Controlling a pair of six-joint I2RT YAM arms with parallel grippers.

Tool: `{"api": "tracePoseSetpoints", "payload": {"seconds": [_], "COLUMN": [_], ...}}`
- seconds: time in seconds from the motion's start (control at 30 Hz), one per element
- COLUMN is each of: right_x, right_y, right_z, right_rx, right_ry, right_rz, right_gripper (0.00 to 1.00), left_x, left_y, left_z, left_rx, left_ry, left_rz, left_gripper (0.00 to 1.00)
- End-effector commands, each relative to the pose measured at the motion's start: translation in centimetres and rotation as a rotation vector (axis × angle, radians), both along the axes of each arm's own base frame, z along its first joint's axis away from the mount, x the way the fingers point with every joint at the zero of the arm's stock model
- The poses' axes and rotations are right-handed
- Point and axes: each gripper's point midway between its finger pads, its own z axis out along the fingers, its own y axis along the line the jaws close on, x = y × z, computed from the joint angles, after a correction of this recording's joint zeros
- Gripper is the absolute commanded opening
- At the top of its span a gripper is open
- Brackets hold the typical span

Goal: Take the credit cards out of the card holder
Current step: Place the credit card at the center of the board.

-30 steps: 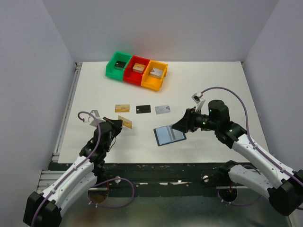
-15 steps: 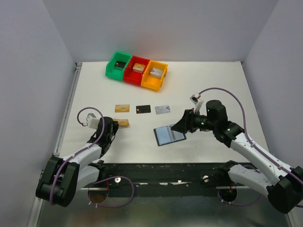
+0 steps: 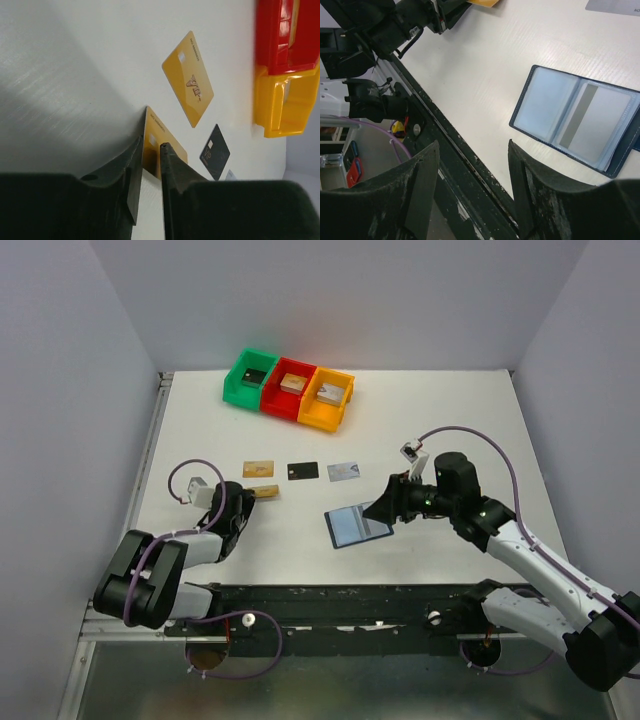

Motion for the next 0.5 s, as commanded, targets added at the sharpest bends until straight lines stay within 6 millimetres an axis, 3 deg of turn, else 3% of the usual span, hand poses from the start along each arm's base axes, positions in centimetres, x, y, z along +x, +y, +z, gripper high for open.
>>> {"api": "tracePoseSetpoints", "payload": {"seconds": [0.0,0.3,0.47], "right_x": [-0.1,0.1,1.3], "right_y": [-0.5,-1.0,-2.6], "right_z": [-0.9,-1.0,-2.0], "right_rx": [-0.041,-0.07,-0.152], "right_ry": [0.001,-0.007,0.004], "right_rz": [-0.009,-0.033,-0.136], "right_gripper": [0.64,0.64,0.65], "left_x": [0.6,-1.2,-3.1], "left_y": [0.1,2.0,3.3], "left_z": [0.3,0.3,1.1], "left_rx": [-0.021,0.012,0.047], "left_ry": [-0.017,0.017,0.073], "left_rz": [0.006,0.029,0.061], "left_gripper": [0.37,0.62,0.78]}}
